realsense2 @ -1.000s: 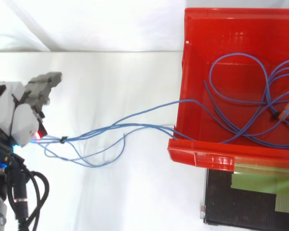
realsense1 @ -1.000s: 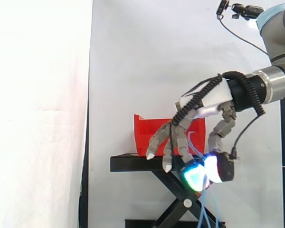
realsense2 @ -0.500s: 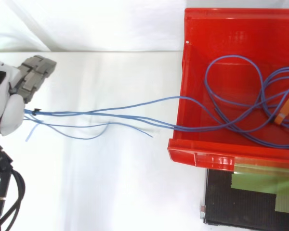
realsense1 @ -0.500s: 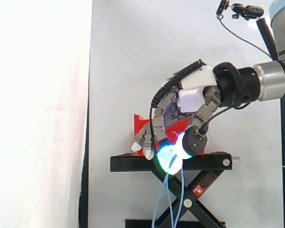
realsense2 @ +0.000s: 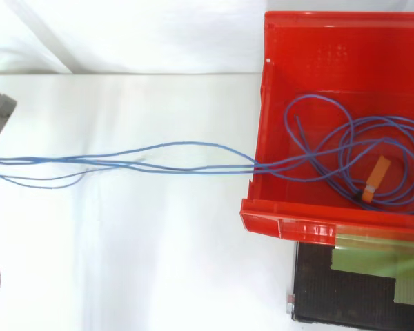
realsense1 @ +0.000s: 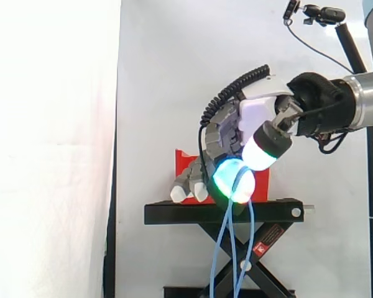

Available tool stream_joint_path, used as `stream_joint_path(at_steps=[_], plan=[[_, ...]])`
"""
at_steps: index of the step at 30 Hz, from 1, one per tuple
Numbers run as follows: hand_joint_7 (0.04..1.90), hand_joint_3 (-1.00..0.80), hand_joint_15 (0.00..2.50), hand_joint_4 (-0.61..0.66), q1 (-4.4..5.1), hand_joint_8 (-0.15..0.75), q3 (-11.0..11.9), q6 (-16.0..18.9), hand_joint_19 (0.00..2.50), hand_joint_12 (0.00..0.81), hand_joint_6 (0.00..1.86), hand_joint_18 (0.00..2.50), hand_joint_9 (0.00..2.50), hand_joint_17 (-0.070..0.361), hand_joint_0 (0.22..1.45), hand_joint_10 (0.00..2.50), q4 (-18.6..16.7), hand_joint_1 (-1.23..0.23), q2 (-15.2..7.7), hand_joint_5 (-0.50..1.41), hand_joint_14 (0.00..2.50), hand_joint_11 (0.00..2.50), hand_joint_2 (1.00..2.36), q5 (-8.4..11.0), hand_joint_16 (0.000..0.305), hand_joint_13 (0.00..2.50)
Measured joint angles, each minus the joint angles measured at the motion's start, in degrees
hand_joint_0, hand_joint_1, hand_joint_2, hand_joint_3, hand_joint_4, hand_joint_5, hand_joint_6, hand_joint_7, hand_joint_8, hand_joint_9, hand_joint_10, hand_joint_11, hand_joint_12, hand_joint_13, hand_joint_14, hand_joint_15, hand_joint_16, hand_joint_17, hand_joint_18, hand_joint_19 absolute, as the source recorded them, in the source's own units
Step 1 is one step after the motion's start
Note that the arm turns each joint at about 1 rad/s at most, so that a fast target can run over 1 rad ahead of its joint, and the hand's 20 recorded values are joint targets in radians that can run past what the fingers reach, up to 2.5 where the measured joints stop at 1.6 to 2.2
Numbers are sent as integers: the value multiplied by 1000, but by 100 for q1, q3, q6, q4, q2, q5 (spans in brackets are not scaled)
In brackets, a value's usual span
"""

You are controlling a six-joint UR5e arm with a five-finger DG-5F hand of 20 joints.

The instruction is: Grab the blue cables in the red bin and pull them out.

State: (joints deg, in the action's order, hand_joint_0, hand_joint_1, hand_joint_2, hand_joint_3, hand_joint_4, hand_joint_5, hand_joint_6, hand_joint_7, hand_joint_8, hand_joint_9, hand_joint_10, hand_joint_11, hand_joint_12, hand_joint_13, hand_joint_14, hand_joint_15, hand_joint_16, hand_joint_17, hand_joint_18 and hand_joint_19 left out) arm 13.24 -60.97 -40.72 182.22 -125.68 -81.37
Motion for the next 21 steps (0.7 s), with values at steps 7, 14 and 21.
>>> stream_joint_path(at_steps=[7,14,21], plan=[[425,-1000,343,190,153,281,-1,1107,374,322,641,213,811,96,959,22,2,-871,0,865,12,544,1000,4,43,416],[418,-1000,344,180,326,281,-2,2010,375,322,642,215,808,96,959,20,-32,-871,0,865,13,562,1000,66,43,417],[418,-1000,345,180,530,281,-3,2489,374,323,645,218,815,96,960,22,-188,-871,-1,863,13,558,1000,390,43,423]])
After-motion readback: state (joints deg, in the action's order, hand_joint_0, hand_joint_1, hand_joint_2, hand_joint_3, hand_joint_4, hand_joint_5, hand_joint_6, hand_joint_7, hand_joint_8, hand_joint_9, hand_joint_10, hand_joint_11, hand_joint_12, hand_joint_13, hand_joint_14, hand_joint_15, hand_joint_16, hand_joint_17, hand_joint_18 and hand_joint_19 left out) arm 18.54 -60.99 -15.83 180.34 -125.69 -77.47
